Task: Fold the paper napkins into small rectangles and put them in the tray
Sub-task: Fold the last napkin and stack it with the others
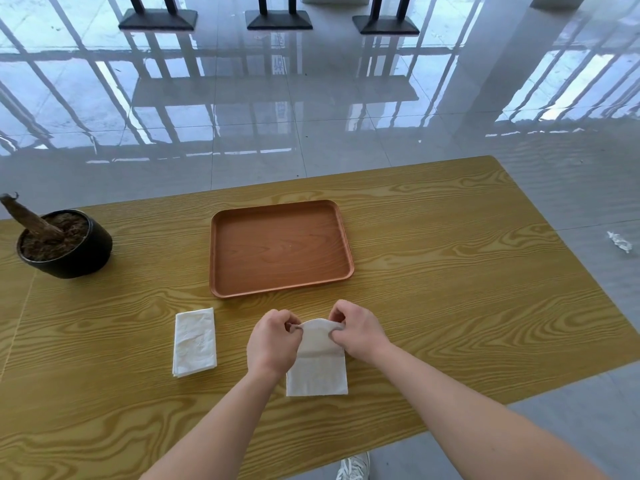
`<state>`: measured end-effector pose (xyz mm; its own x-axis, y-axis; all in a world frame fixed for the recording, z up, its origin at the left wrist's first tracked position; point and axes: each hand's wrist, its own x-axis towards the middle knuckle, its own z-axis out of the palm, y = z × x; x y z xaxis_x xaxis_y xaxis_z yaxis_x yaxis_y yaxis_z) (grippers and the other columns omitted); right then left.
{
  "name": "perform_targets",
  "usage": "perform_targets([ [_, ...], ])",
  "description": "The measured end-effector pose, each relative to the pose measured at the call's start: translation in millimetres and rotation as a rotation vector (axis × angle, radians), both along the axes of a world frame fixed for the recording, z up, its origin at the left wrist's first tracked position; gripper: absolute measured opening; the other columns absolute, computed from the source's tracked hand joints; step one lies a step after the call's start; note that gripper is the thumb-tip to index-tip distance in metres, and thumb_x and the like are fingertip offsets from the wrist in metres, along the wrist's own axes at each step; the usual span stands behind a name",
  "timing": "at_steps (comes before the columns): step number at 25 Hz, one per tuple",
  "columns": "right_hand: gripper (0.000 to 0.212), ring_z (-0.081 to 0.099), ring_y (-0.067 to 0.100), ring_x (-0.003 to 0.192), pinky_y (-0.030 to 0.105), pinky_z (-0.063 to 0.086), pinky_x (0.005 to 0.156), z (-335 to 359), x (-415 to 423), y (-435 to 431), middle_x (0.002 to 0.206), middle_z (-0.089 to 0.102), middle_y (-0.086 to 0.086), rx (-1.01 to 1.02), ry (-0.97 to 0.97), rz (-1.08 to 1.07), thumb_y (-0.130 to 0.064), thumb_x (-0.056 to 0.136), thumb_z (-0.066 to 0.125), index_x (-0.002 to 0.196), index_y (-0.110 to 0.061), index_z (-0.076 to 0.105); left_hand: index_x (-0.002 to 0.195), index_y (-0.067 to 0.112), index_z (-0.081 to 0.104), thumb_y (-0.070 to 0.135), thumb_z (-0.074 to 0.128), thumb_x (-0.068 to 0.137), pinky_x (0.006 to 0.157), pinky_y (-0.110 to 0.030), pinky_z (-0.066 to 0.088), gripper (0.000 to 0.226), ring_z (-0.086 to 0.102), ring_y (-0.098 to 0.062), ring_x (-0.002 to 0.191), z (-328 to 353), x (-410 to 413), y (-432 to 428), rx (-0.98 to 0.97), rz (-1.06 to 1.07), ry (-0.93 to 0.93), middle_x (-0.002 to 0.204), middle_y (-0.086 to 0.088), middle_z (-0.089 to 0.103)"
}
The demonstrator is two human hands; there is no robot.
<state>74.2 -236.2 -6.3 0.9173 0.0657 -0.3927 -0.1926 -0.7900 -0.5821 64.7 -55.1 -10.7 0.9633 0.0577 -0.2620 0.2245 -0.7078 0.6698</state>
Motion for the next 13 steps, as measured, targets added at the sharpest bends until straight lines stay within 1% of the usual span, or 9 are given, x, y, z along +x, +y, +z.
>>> perform_targets([
  [2,0.016,0.059,0.015,0.079,0.033,0.049,0.069,3,-7,-2,0.085,0.066,-0.008,0.040,-0.014,0.003,-0.015,0.075,0.063,0.089,-0.022,0.065,0.080,0.028,0.068,0.021,0.071,0.085,0.063,-0.027,0.048,0.009,0.057,-0.007,0.077,4,-4,0,-0.035,0.006,-0.029,0.085,0.011,0.058],
  [4,0.016,0.058,0.013,0.081,0.029,0.047,0.071,5,-15,-5,0.087,0.064,-0.010,0.030,-0.055,0.036,-0.015,0.077,0.065,0.091,-0.022,0.070,0.081,0.026,0.071,0.020,0.074,0.084,0.064,-0.025,0.048,0.008,0.057,-0.007,0.078,6,-11,3,-0.064,-0.002,-0.059,0.085,0.009,0.057],
  [6,0.011,0.054,0.010,0.080,0.028,0.045,0.071,6,-24,-8,0.089,0.061,-0.009,0.015,-0.109,0.054,-0.017,0.081,0.069,0.091,-0.020,0.072,0.078,0.027,0.071,0.017,0.076,0.082,0.063,-0.027,0.048,0.012,0.057,-0.009,0.073,7,-19,8,-0.093,-0.008,-0.061,0.080,0.007,0.058],
  [9,0.007,0.055,0.007,0.078,0.031,0.050,0.071,10,-42,-11,0.092,0.062,-0.011,0.031,-0.169,0.089,-0.018,0.084,0.072,0.090,-0.023,0.073,0.075,0.028,0.072,0.011,0.077,0.079,0.062,-0.031,0.051,0.018,0.057,-0.010,0.067,8,-35,17,-0.130,-0.014,-0.069,0.071,0.007,0.059],
  [11,0.008,0.057,0.007,0.079,0.030,0.050,0.068,11,-55,-11,0.093,0.061,-0.013,0.015,-0.214,0.132,-0.018,0.087,0.071,0.091,-0.025,0.072,0.076,0.029,0.074,0.010,0.078,0.079,0.063,-0.032,0.052,0.019,0.058,-0.007,0.067,7,-48,22,-0.122,-0.029,-0.093,0.075,0.010,0.061],
  [13,0.010,0.058,0.008,0.082,0.028,0.048,0.065,10,-67,-11,0.095,0.061,-0.012,-0.023,-0.250,0.187,-0.018,0.088,0.068,0.094,-0.025,0.072,0.080,0.029,0.075,0.012,0.077,0.080,0.061,-0.032,0.052,0.017,0.057,-0.006,0.067,5,-62,26,-0.071,-0.062,-0.101,0.078,0.015,0.059],
])
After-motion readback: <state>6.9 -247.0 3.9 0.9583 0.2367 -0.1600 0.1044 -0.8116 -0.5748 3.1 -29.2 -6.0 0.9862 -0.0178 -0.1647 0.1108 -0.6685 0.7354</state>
